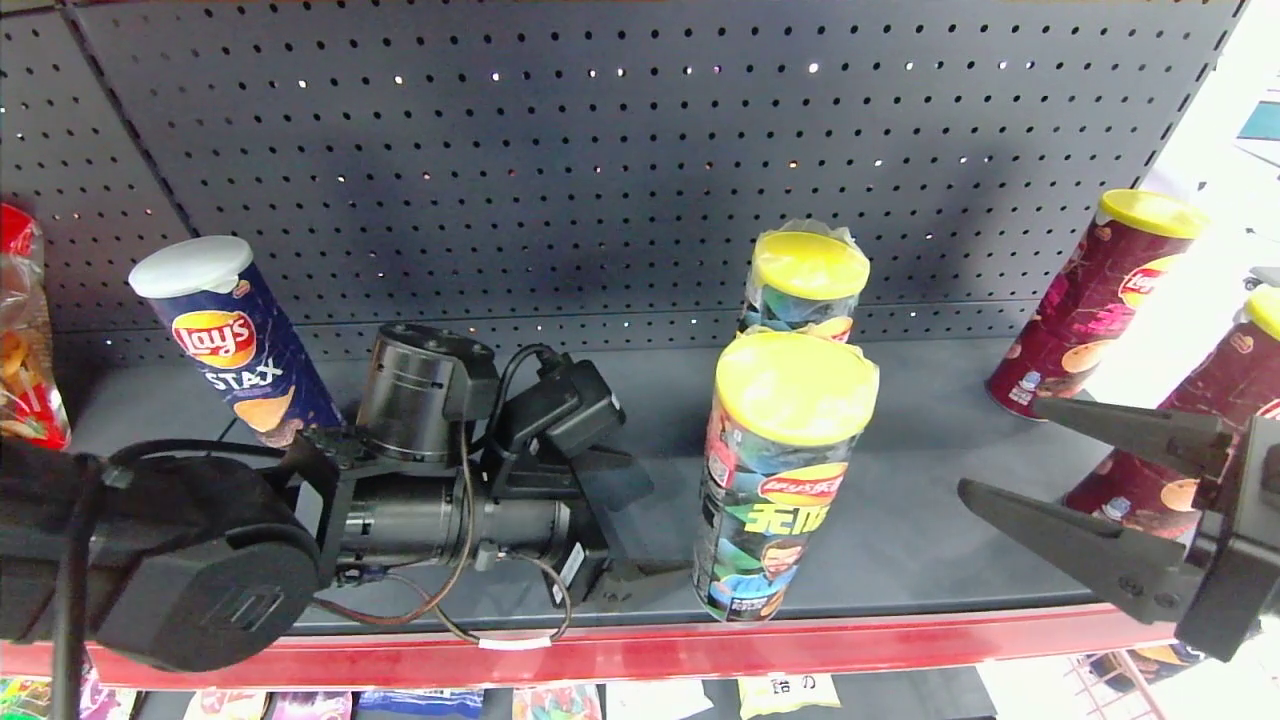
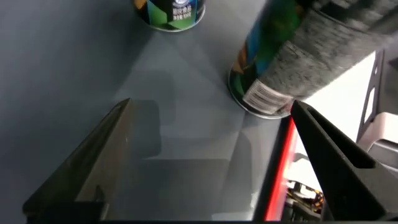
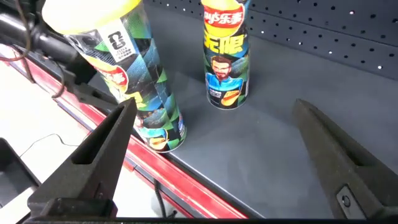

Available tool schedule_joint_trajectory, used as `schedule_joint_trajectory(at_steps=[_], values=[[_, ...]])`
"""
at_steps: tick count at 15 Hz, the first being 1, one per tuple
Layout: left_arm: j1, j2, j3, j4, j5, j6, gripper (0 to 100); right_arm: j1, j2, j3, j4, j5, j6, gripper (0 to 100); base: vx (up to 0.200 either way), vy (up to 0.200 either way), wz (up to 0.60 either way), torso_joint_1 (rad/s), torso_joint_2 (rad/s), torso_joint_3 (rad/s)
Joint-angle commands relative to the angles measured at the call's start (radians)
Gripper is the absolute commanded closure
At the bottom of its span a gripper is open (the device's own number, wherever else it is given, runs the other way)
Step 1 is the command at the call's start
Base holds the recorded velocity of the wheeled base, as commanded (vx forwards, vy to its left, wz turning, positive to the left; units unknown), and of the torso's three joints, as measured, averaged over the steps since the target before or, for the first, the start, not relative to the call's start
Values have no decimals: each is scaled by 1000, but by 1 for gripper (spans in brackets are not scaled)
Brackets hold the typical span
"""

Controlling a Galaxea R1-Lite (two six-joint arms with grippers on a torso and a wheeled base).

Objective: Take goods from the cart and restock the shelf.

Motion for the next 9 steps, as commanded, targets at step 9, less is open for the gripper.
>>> schedule_joint_trajectory(at_steps=[9], values=[[-6,68,-67,0,15,0,0,0,3,0,0,0,0,0,0,0,0,0,0,0]])
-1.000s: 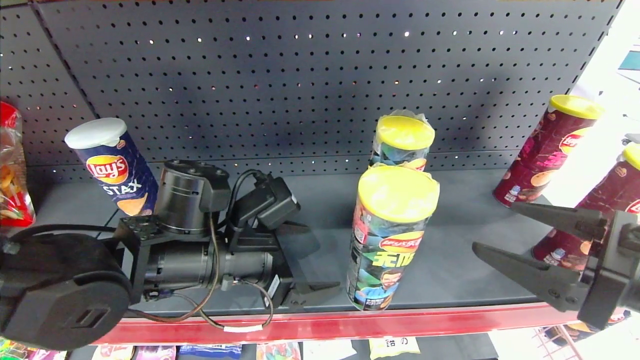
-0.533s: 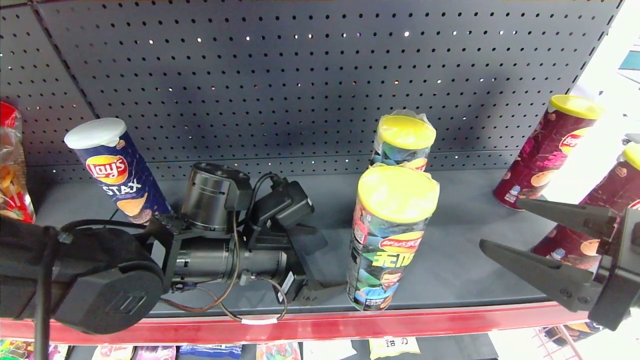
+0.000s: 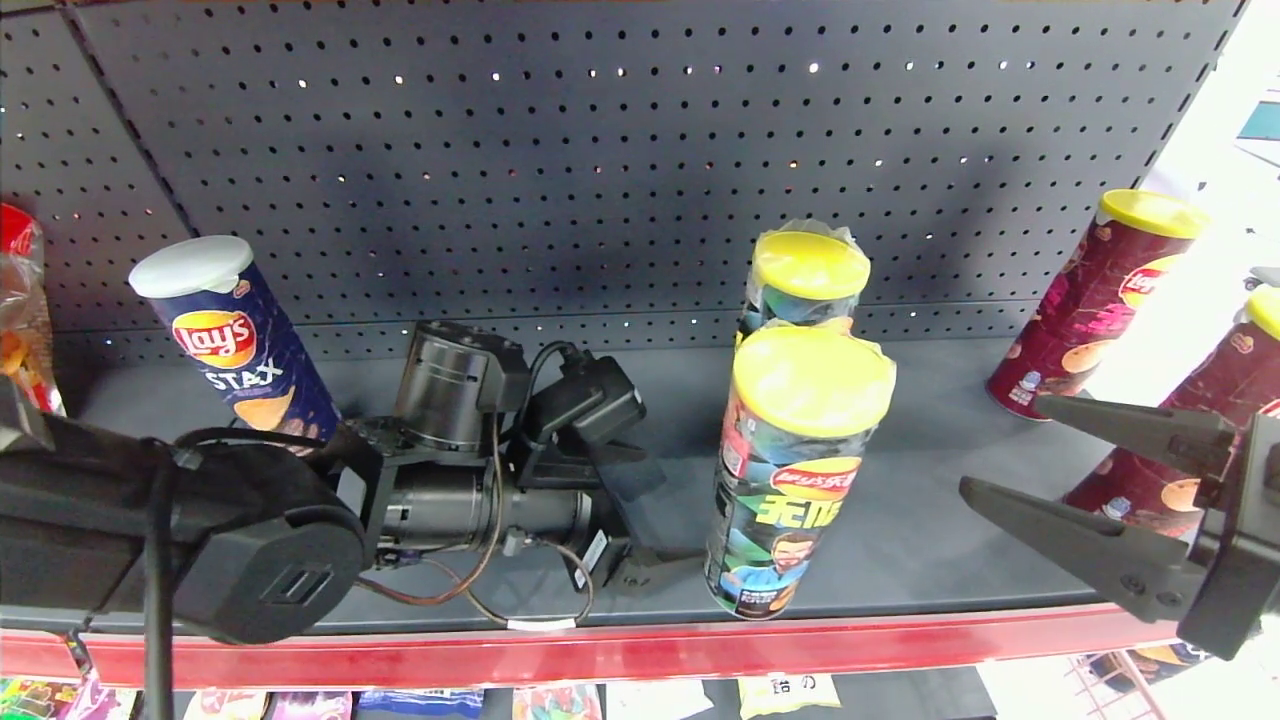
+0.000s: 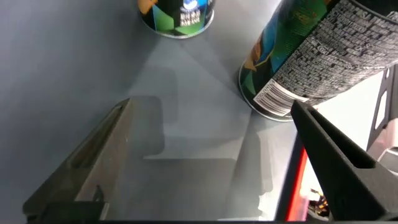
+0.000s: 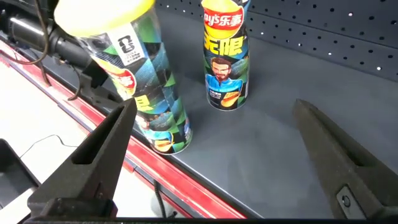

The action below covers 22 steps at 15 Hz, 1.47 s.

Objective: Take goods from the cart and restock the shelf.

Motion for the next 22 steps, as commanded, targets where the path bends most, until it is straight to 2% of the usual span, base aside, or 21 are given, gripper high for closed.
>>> schedule_joint_trajectory(at_steps=[1,6,18,22], values=[[1,15,-14,-1,0,-1,0,0,4,3,0,0,0,0,0,0,0,0,0,0],[1,36,-51,-1,4,-1,0,0,4,4,0,0,1,0,0,0,0,0,0,0],[3,52,-66,-1,5,-2,0,0,2,4,0,-8,0,0,0,0,0,0,0,0],[38,-60,32,-1,19,-2,0,0,-25,15,1,-11,-2,0,0,0,0,0,0,0]])
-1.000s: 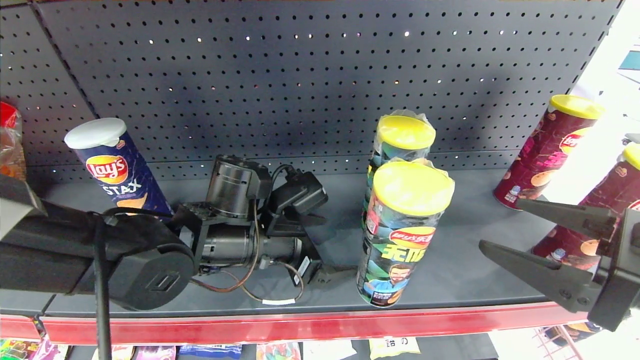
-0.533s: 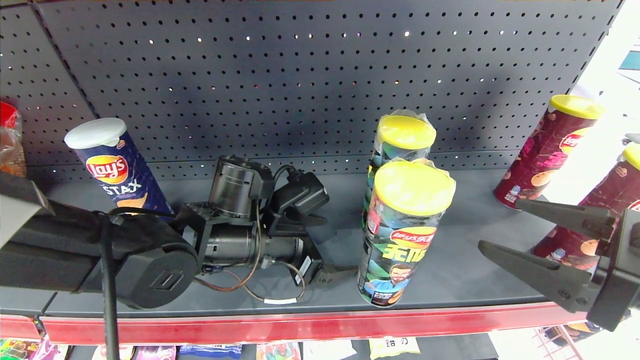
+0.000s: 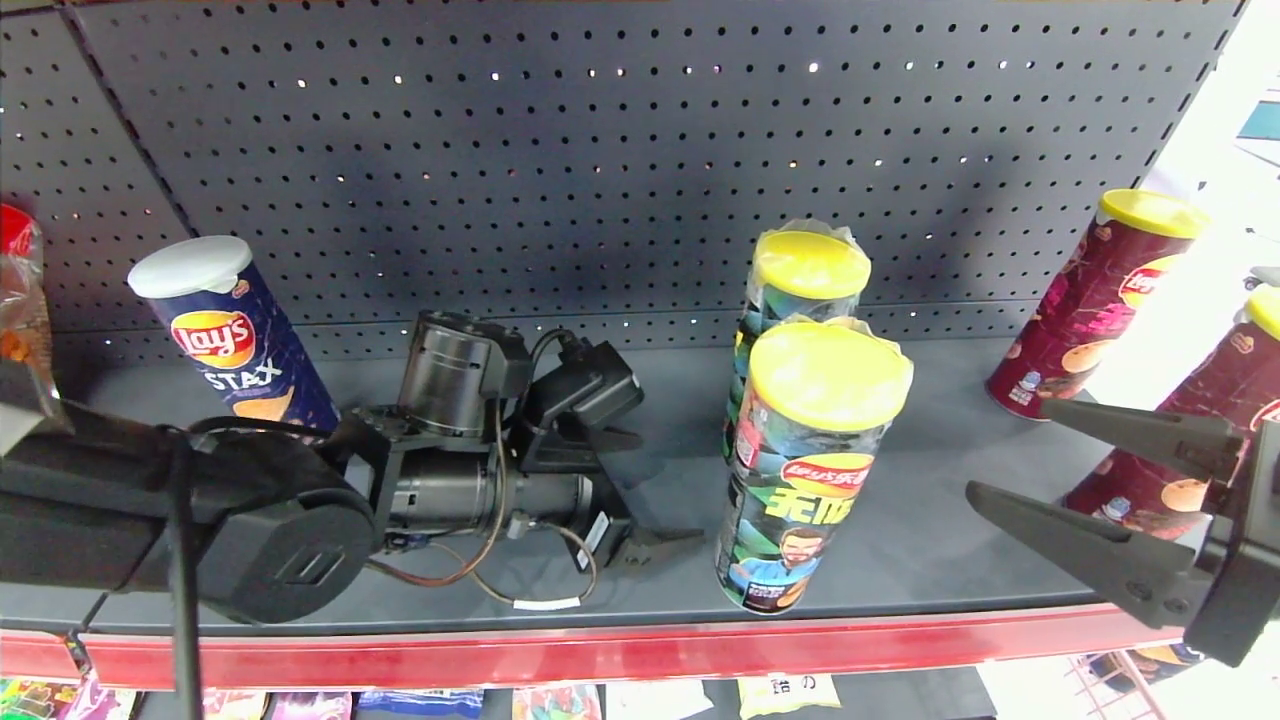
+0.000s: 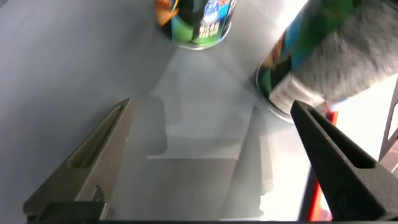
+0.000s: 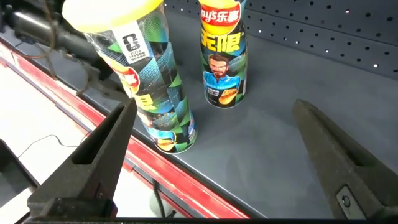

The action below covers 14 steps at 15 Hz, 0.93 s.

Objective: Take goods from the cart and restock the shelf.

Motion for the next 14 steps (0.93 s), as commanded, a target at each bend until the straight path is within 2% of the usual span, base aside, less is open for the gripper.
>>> schedule_joint_trajectory(at_steps=[1,3,4,5,6,7,8,9,10,11,12,14], values=[[80,-254,211,1,27,-4,0,-1,-55,36,0,-2,-27,0,0,0,0,0,0,0],[201,-543,402,14,38,-21,0,-1,-155,115,1,-2,-74,0,0,0,0,0,0,0],[279,-711,484,37,50,-46,0,-4,-227,161,9,-5,-89,0,0,0,0,0,0,0],[316,-785,518,60,61,-60,0,-6,-259,174,18,-13,-90,0,0,0,0,0,0,0],[431,-1038,583,205,114,-119,0,-23,-376,181,118,-49,-92,0,0,0,0,0,0,0],[501,-1195,577,383,163,-162,0,-43,-466,159,239,-77,-92,0,0,0,0,0,0,0],[557,-1308,547,546,220,-179,0,-79,-548,128,368,-109,-89,0,0,0,0,0,0,0],[583,-1365,534,633,261,-182,0,-109,-592,113,442,-132,-84,0,0,0,0,0,0,0],[615,-1472,546,738,335,-195,0,-205,-658,108,521,-201,-60,0,0,0,0,0,0,0],[616,-1517,587,735,340,-233,0,-276,-666,113,523,-255,-32,0,0,0,0,0,0,0],[613,-1547,612,709,335,-254,0,-349,-661,116,523,-289,-12,0,0,0,0,0,0,0],[598,-1543,615,682,323,-254,0,-383,-652,118,521,-290,-11,0,0,0,0,-1,1,25]])
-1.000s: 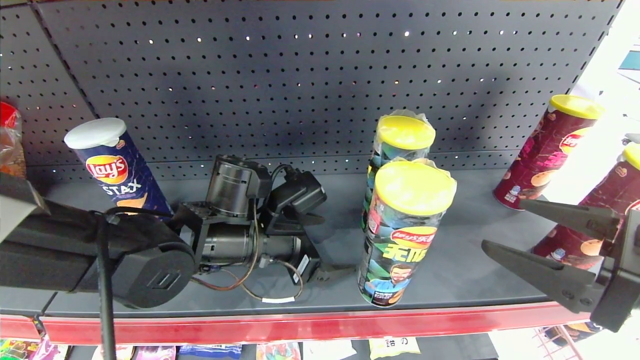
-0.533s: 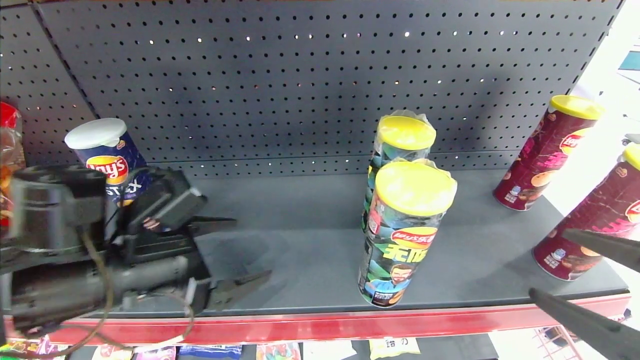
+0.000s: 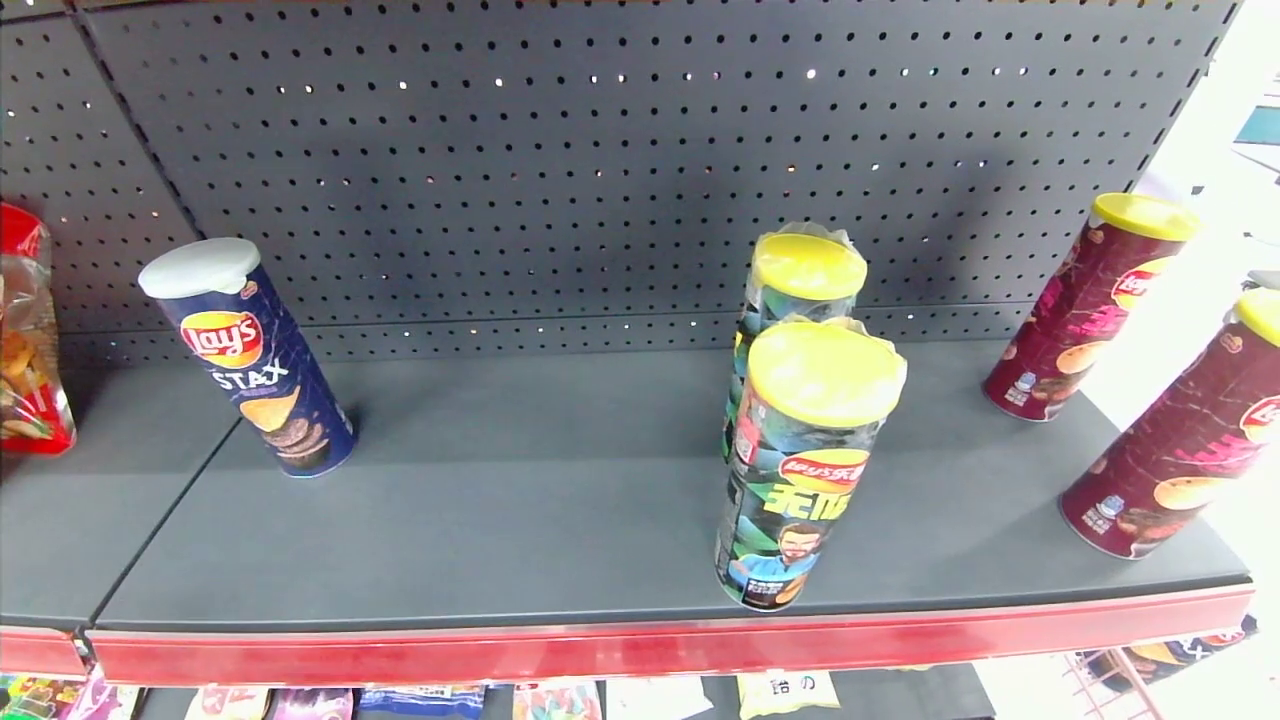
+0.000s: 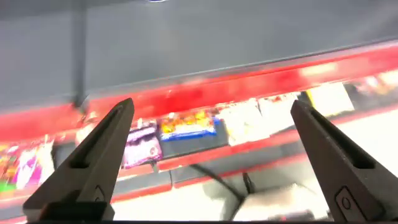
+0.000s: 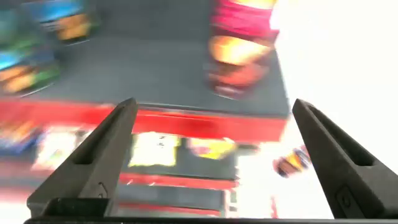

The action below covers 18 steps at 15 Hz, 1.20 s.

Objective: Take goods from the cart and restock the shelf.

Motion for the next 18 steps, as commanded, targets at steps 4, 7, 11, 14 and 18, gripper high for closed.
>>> schedule_joint_trajectory(at_steps=[4,7,11,14,18], values=[[-24,-131,38,13,8,44,0,-50,-37,17,6,-11,-56,0,0,0,0,0,0,0],[-26,-97,24,-18,8,65,0,-47,-37,21,6,0,-52,0,-200,0,0,7,1,1],[-24,-99,27,-44,21,90,0,-47,-50,26,5,29,-25,0,-200,0,0,4,2,1],[-26,-122,21,-45,70,90,0,-47,-51,46,3,30,14,0,-200,0,0,1,7,1],[-26,-165,24,-42,70,90,0,-47,-50,60,2,43,14,0,-50,0,0,-1,2,2]])
